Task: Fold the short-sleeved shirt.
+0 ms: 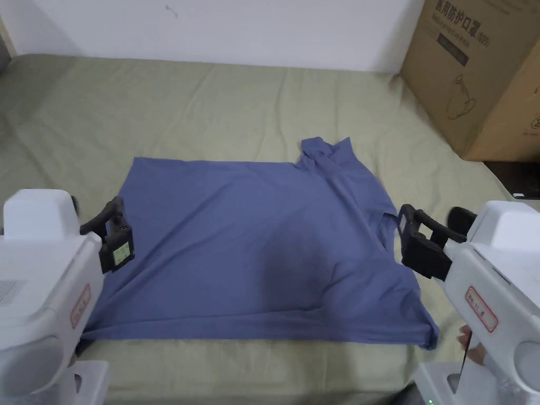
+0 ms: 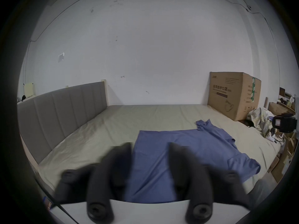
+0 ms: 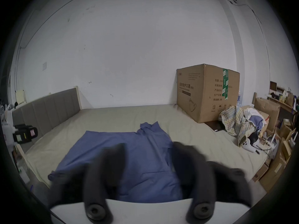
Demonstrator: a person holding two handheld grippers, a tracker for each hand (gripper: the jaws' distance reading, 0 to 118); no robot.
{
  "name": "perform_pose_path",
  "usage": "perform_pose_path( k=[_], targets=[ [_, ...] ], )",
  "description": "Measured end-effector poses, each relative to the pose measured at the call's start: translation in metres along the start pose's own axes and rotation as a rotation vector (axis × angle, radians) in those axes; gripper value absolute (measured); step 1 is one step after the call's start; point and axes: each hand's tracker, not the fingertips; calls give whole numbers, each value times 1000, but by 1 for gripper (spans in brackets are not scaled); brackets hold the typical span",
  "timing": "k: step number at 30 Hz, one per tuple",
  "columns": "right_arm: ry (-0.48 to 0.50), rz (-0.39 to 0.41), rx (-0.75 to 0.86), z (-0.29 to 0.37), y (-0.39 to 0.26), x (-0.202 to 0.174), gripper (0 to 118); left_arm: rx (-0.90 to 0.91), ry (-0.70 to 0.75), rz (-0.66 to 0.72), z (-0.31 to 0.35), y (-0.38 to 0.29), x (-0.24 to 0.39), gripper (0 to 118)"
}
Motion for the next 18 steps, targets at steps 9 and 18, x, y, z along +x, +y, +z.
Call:
perform_pose_path(
  k=[9,18],
  targets=[
    [-18,-15,-21,-6,-13,-6,0,-75,-48,29,-5,-14,0,0],
    [10,-33,-48,-17,-14,0,0,-324,-11,73,-43,-3,-49,51]
  ],
)
